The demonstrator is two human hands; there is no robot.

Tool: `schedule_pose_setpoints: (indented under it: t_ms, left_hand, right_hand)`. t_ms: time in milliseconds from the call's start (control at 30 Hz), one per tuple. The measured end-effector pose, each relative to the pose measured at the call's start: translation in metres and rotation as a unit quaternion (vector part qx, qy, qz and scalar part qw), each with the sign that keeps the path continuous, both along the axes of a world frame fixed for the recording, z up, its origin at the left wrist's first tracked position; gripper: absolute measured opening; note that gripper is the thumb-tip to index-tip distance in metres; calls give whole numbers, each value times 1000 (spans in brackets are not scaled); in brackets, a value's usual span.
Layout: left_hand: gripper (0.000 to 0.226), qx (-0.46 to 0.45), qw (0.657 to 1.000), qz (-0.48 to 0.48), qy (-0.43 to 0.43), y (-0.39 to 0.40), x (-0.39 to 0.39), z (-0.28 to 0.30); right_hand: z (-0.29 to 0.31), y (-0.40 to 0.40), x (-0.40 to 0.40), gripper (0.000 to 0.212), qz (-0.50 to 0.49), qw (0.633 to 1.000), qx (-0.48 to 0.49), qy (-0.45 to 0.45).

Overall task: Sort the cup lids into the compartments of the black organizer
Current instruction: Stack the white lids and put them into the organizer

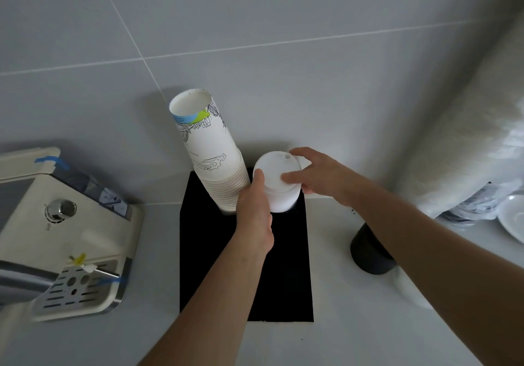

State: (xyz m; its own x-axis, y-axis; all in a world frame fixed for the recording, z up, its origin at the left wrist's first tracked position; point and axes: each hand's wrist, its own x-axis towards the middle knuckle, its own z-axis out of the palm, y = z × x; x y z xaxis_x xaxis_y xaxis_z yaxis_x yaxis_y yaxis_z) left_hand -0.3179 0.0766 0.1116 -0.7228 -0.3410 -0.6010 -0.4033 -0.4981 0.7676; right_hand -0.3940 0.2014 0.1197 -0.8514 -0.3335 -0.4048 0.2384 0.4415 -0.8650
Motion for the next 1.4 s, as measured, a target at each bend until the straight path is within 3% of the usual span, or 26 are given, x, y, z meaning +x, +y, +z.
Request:
schedule_pose_setpoints:
  t_ms: [233, 333, 533, 700, 867, 1133, 1267, 1400]
  left_hand:
    - [32, -29, 999, 20, -5, 4, -6, -1]
    - [49, -23, 999, 12, -20, 3, -7, 1]
    - [47, -75, 995, -33, -51, -2, -2, -3]
    - [36, -163, 982, -88, -21, -2, 7, -13]
    - [42, -254, 955, -151, 6, -2, 15, -17]
    - [38, -211, 965, -155, -8, -10, 17, -11]
    - [19, -172, 973, -156, 5, -13, 24, -4]
    - [14, -130, 982, -138, 22, -17, 40, 7]
  right_hand:
    - [-4, -5, 6, 81, -25, 999, 34, 22]
    - [-4, -9, 8, 73, -16, 997, 57, 49]
    - [-18, -19, 20, 65, 0, 964, 194, 181]
    - [-33, -16, 26, 50, -19, 965, 194, 175]
    - [-37, -14, 28, 53, -33, 971, 177, 159]
    - [-31, -18, 34, 51, -19, 972, 186, 143]
    - [-19, -15, 46, 39, -35, 981, 144, 124]
    - [-10, -8, 60, 42, -87, 985, 102, 109]
